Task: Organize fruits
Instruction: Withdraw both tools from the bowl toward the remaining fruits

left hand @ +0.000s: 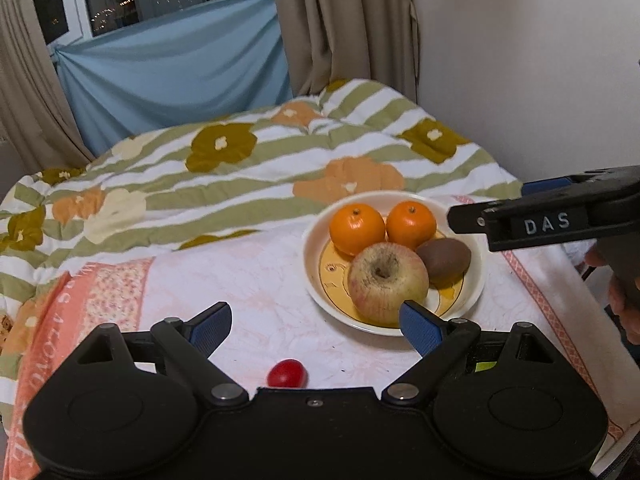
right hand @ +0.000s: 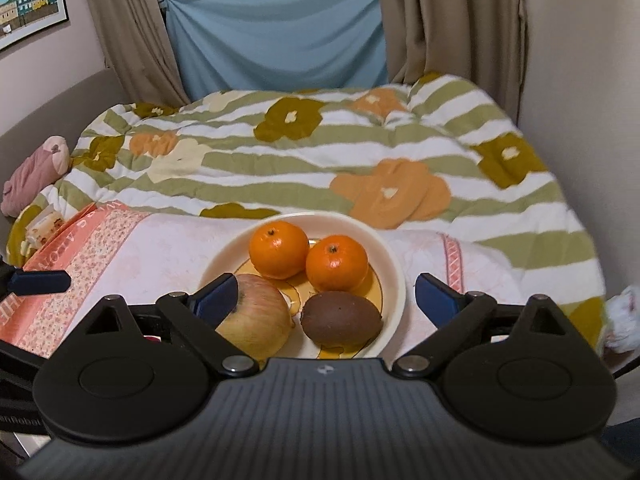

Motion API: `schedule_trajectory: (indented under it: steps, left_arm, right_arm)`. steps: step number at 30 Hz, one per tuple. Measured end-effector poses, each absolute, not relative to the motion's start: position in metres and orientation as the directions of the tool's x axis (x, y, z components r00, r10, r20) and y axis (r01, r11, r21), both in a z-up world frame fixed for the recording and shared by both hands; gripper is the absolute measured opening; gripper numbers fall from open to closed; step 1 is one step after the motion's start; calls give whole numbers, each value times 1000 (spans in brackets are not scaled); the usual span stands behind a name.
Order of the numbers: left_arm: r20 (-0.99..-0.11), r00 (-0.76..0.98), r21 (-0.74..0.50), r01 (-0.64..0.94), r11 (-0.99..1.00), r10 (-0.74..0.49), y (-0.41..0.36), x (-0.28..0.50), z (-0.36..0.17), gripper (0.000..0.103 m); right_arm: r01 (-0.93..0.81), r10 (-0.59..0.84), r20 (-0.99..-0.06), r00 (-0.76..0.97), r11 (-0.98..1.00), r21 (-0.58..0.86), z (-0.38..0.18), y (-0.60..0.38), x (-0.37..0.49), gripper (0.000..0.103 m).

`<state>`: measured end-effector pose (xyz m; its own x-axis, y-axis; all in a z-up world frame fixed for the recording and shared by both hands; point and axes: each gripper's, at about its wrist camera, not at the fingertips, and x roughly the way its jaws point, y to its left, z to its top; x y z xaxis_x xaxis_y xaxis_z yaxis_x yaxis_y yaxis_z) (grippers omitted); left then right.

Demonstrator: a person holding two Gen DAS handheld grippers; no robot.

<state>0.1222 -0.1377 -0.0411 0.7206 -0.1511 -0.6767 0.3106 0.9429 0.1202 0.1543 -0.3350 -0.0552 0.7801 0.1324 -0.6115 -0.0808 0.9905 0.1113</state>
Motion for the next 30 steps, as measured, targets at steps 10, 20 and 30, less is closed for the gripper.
schedule_trajectory:
  steps: [10, 20, 30]
  left_arm:
    - [-604, 778, 88, 279, 956, -172, -93, 84, -11, 96]
    - [-574, 794, 57, 281, 958, -199, -49, 54, -2, 96]
    - [-581, 777, 38, 321, 946, -240, -21, 36, -13, 96]
  right_arm:
    - [-41, 91, -583, 807, 994, 99, -18, -299, 94, 103]
    - [2, 51, -560, 827, 996, 93, -4, -261, 39, 103]
    - [64, 2, -580, 814, 994, 94, -16, -240, -1, 103]
